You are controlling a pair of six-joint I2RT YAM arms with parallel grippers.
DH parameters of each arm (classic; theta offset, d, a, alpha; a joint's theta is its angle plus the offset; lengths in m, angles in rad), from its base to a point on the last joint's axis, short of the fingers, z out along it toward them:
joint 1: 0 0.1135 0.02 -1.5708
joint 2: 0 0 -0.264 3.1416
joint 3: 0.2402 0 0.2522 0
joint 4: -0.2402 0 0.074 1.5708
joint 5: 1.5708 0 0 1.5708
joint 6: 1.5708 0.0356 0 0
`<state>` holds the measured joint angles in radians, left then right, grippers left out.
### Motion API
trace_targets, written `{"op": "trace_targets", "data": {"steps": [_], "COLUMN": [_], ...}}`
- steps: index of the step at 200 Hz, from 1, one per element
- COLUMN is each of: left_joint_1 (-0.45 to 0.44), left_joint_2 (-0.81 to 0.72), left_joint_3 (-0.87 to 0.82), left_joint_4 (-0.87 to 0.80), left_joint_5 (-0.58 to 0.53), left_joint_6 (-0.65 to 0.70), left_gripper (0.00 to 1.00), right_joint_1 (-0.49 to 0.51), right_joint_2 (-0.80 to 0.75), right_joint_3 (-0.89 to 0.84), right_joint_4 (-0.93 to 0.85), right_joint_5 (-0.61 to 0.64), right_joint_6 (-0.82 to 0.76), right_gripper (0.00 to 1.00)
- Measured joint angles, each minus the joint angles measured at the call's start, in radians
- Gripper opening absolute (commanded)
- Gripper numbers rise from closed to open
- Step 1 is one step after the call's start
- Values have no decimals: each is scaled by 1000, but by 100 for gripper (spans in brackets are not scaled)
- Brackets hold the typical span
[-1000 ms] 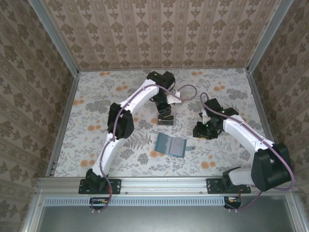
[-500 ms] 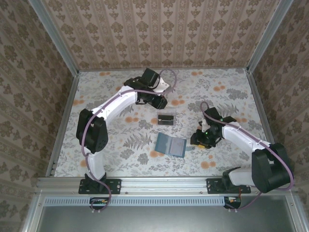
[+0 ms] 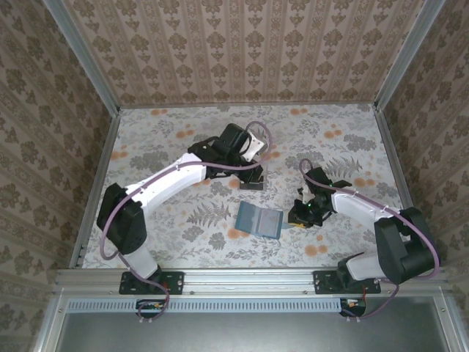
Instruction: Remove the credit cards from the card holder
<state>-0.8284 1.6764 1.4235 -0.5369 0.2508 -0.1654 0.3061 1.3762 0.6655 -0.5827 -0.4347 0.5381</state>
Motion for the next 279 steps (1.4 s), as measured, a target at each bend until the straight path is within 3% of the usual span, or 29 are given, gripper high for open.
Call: {"op": "trace_targets", "data": {"steps": [79,124,180,279], "left_joint_1": [-139,-142,-187,-212], "left_joint_2": [-10,37,160,204], "left_joint_3": [-50,-120,-120,-128], "left_joint_4": [22,77,75,116], "left_joint_5": [-17,-24,-63,-68], "left_joint_6": [-102,-309,-515,-715], "left_gripper": [17,16,22,26], "right_joint_1": [3,3,3,12], "right_joint_2": [47,73,73,77], "right_joint_3": [61,95,100,99], "right_joint_4": [5,5,2,0], "right_joint_5": [2,4,4,3], "right_joint_6": [-7,-11,-18,-18], "right_gripper": [12,12,12,12]}}
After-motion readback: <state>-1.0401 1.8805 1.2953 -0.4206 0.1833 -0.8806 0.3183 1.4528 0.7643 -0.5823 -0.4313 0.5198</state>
